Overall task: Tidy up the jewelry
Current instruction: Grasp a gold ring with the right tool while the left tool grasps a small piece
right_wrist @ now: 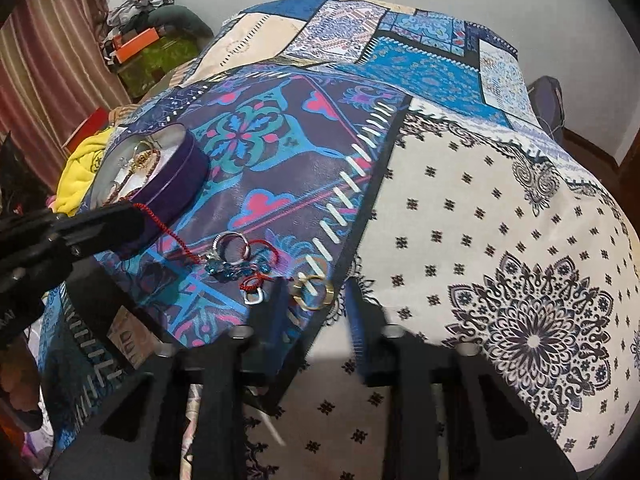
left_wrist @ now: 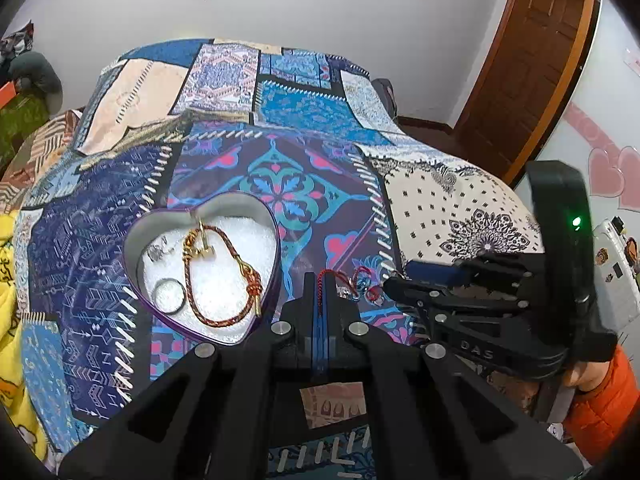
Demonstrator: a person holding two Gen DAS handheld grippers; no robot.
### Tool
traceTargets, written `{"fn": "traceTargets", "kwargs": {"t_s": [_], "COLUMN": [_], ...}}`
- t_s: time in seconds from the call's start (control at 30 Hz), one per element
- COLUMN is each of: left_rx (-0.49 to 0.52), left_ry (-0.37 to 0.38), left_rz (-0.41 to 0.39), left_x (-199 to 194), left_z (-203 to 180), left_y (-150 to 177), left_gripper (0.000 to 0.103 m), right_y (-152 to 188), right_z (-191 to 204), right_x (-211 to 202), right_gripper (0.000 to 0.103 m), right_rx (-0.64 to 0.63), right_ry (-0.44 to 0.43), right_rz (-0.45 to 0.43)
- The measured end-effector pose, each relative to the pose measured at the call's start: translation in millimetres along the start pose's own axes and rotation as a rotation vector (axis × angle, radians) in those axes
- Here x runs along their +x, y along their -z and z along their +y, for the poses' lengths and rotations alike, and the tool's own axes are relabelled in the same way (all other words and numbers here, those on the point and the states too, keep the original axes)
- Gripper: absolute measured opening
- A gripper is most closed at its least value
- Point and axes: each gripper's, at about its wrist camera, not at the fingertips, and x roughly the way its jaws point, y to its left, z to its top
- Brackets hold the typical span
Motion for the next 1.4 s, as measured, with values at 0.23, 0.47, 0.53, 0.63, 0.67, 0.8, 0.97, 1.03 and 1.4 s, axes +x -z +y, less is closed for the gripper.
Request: {"fn": "traceTargets", "kwargs": {"t_s": [0.23, 0.47, 0.53, 0.63, 0.67, 0.8, 0.97, 1.03, 1.4], "left_rx": [0.008, 0.023, 0.025, 0.018, 0.014, 0.003, 0.017, 0.022, 0.029], "left_ry": [0.005, 0.008, 0.004, 0.000, -0.004, -0.006, -0.023, -0.030, -0.082], "left_rz": [-0.044, -0.107, -0.130, -0.161, -0.170, -0.196, -0.226, -0.237, -0.298], "left_x": [-17.2, -46.3, -56.1, -71.1, -75.8, -90.9, -109.4, -114.5, -136.8], "left_z": [-4.4, -9.5, -10.7, -11.3, -10.9, -8.9, -5.4, -4.6, 15.9], "left_y": [-6.8, -18.7, -21.7, -25.8, -26.7, -29.7, -34.1, -35.8, -47.4], "left_gripper": [0.000, 0.000, 0.000, 0.000, 0.000, 0.000, 0.000, 0.000, 0.000], "right_y": [-1.4, -8.5, -10.4, -13.2, -14.1, -18.2, -26.7, -29.4, -43.3], "right_z": [2.3, 11.7, 15.5, 22.0, 23.9, 32.6, 43.7, 48.4, 71.2], "right_x": [-12.0, -45.3, -53.2, -63.0, -66.0, -77.7, -87.3, -90.2, -84.2], "right_gripper": [0.019, 0.019, 0.019, 0.019, 0.019, 0.019, 0.019, 0.019, 0.019], "right_rx": [0.004, -0.004, -0.009, -0.019, -0.022, -0.031, -0.041, -0.044, -0.053], "right_ry": [-0.020, -0.019, -0.020, -0.020, -0.023, -0.033, -0.048, -0.056, -0.104], "right_rz": [-0.027, -0.107, -0.127, -0.150, -0.158, -0.189, -0.227, -0.240, -0.261]}}
